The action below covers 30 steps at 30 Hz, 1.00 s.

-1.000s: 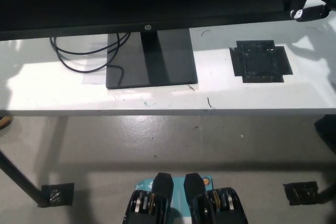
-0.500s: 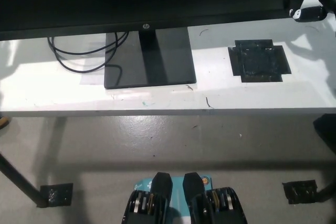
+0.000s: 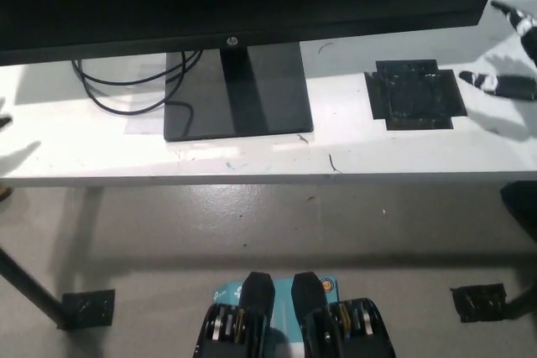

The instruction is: The monitor is placed at the center of the table and the robot uses both its hand to grab the left and right sides of the monitor to tilt the angle of the monitor downwards

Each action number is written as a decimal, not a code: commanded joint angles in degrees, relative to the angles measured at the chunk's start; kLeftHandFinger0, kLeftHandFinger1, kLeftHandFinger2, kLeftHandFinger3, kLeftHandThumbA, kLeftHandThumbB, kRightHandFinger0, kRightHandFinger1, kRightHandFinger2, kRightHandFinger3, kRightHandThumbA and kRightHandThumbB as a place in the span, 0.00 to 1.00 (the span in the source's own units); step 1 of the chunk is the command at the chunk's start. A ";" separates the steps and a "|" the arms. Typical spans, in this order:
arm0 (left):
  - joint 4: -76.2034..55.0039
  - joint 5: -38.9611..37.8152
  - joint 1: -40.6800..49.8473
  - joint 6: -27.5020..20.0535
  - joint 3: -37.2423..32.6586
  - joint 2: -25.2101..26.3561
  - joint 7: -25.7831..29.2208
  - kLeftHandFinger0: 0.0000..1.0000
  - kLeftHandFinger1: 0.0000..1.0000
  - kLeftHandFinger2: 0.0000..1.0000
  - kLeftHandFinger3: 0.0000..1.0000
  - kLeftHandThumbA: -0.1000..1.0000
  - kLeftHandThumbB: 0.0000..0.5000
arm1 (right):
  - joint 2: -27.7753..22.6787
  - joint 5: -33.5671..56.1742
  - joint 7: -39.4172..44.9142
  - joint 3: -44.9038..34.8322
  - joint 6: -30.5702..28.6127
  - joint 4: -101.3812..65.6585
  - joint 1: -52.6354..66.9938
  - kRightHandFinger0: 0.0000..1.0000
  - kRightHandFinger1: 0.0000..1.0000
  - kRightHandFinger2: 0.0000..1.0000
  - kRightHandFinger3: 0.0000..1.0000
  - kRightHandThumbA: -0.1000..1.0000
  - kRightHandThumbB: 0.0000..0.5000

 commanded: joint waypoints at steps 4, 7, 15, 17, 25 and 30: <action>-36.07 -37.34 24.80 5.69 27.47 6.78 -10.84 1.00 1.00 1.00 1.00 1.00 0.68 | -8.03 24.37 7.84 -17.03 -4.52 -30.90 15.69 1.00 1.00 1.00 1.00 0.88 1.00; -44.72 -36.88 30.51 9.03 29.99 5.18 -9.94 1.00 1.00 1.00 1.00 1.00 0.68 | -7.04 24.11 6.18 -19.41 -5.32 -33.64 19.91 1.00 1.00 1.00 1.00 0.92 1.00; -62.65 -34.31 37.67 7.33 27.70 -1.45 -7.64 1.00 1.00 1.00 1.00 1.00 0.68 | 0.58 23.03 1.02 -21.52 -7.79 -50.10 30.28 1.00 1.00 1.00 1.00 1.00 0.92; -66.89 -32.31 37.87 7.63 24.73 -5.12 -7.27 1.00 1.00 1.00 1.00 1.00 0.74 | 3.88 20.90 -0.07 -20.28 -7.54 -54.46 32.91 1.00 1.00 1.00 1.00 1.00 0.93; -66.10 -26.59 36.63 3.52 11.37 -21.05 -10.34 1.00 1.00 1.00 1.00 0.95 0.61 | 18.39 9.88 -1.12 -10.28 -11.93 -50.94 38.39 1.00 1.00 1.00 1.00 0.99 0.84; -59.85 -21.96 38.55 0.58 7.59 -28.78 -10.08 1.00 1.00 1.00 1.00 1.00 0.59 | 24.94 7.44 -2.65 -4.70 -11.93 -46.11 41.72 1.00 1.00 1.00 1.00 0.97 0.94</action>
